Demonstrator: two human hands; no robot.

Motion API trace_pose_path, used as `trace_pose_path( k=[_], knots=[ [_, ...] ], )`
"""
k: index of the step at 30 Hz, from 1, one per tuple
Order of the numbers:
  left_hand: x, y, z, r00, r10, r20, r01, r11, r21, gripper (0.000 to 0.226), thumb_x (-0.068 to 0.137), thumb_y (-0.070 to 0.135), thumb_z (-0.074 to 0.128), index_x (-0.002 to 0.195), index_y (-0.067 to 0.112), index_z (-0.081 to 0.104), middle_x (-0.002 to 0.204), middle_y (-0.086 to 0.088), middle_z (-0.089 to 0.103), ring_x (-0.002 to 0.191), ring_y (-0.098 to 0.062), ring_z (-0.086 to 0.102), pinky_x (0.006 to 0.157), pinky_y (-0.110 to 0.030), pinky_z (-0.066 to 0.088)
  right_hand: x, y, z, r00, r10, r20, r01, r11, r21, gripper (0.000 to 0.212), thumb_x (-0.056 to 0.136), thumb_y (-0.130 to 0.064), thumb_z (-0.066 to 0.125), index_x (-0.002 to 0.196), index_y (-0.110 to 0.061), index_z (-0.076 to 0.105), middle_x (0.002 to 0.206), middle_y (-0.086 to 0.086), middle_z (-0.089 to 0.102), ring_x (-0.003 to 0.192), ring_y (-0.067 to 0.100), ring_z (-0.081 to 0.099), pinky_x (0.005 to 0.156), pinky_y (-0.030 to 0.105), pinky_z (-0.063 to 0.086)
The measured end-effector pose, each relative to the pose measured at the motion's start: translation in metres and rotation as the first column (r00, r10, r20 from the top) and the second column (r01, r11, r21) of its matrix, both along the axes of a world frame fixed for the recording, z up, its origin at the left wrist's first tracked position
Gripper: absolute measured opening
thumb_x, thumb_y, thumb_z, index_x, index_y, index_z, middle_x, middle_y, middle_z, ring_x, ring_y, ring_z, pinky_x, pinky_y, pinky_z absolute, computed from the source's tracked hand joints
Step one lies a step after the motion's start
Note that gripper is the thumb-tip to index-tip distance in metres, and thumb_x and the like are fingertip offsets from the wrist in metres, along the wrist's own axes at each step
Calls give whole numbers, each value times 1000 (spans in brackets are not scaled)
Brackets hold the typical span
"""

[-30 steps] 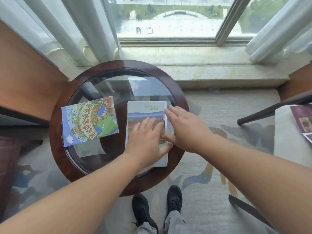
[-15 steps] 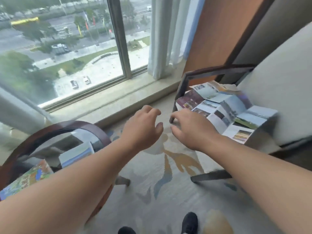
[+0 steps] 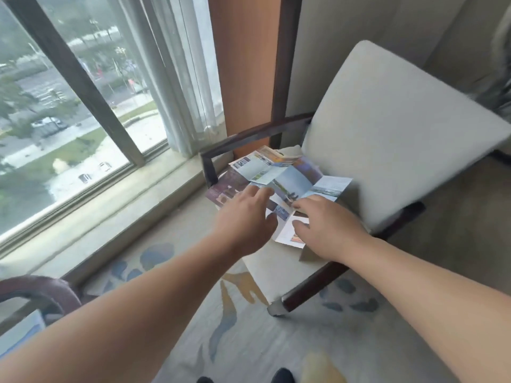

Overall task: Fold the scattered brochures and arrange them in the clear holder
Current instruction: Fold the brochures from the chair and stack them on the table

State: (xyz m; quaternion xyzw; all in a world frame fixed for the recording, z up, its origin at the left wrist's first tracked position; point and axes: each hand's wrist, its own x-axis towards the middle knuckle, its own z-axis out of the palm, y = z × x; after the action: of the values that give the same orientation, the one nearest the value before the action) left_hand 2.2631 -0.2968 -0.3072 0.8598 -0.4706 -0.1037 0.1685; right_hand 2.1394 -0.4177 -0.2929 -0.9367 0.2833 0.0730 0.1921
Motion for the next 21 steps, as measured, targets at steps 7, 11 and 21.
trace_pose_path(
  k=[7, 11, 21],
  knots=[
    [12, -63, -18, 998, -68, -14, 69, 998, 15, 43, 93, 36, 49, 135, 24, 45, 135, -1, 50, 118, -25, 52, 86, -36, 47, -1, -49, -15, 997, -73, 13, 72, 997, 40, 32, 95, -31, 47, 123, -21, 57, 128, 0, 56, 114, 24, 55, 88, 39, 49],
    [31, -102, -45, 993, -109, -42, 111, 993, 45, 44, 93, 36, 48, 135, 24, 45, 136, -1, 50, 119, -25, 51, 80, -34, 43, 2, -78, -36, 988, -154, -31, 155, 988, 28, 36, 95, -32, 48, 129, -21, 55, 136, 0, 53, 118, 25, 54, 88, 41, 50],
    [39, -183, -117, 961, -229, -154, 254, 953, 168, 47, 92, 37, 49, 136, 22, 44, 132, -3, 51, 116, -27, 52, 82, -36, 44, -2, -144, -103, 955, -286, -84, 292, 953, 74, 38, 94, -33, 51, 130, -24, 56, 133, -3, 55, 116, 22, 56, 83, 33, 45]
  ],
)
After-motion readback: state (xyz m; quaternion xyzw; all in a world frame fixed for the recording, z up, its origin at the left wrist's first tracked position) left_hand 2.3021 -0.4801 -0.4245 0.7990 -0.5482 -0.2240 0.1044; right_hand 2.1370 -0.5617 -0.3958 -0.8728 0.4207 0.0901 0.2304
